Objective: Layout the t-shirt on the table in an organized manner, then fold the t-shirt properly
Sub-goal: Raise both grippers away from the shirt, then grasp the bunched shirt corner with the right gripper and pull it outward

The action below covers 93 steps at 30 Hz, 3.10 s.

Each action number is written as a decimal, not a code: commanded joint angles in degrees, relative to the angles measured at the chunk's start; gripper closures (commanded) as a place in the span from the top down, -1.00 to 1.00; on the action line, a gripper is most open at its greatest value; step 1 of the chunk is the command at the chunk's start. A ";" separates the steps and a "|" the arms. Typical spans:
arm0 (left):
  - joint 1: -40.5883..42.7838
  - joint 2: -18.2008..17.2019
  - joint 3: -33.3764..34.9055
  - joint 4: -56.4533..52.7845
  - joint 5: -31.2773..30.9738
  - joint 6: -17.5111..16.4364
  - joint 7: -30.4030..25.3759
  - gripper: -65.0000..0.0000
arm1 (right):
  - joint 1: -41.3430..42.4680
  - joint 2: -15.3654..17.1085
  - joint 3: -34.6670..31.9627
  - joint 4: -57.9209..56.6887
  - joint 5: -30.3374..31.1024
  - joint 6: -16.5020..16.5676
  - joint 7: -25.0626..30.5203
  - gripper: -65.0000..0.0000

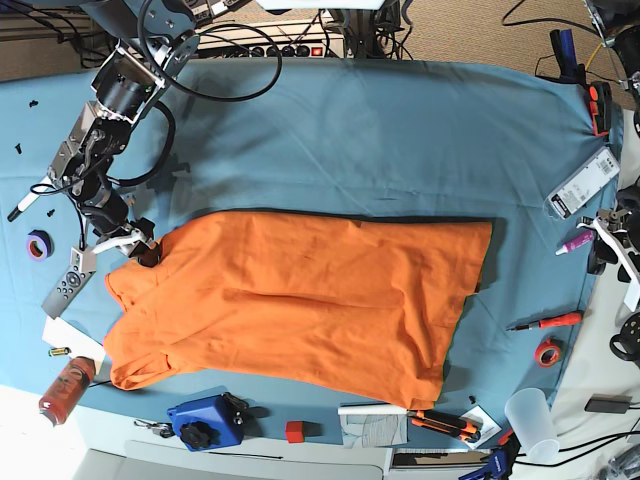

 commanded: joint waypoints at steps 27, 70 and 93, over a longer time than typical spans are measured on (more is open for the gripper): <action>-0.90 0.39 -0.52 0.83 -0.42 0.20 -2.69 -0.10 | -5.95 0.00 -18.97 45.53 -17.16 -10.43 -13.79 -1.00; -0.72 4.59 -0.37 0.83 -0.39 0.15 -3.52 -0.10 | 15.52 0.33 -14.23 24.26 -5.88 -1.64 -20.63 -0.14; -0.72 4.59 -0.37 0.83 -0.37 0.17 -3.52 -0.10 | -0.20 4.13 -20.83 10.01 -24.59 -1.97 5.73 -0.14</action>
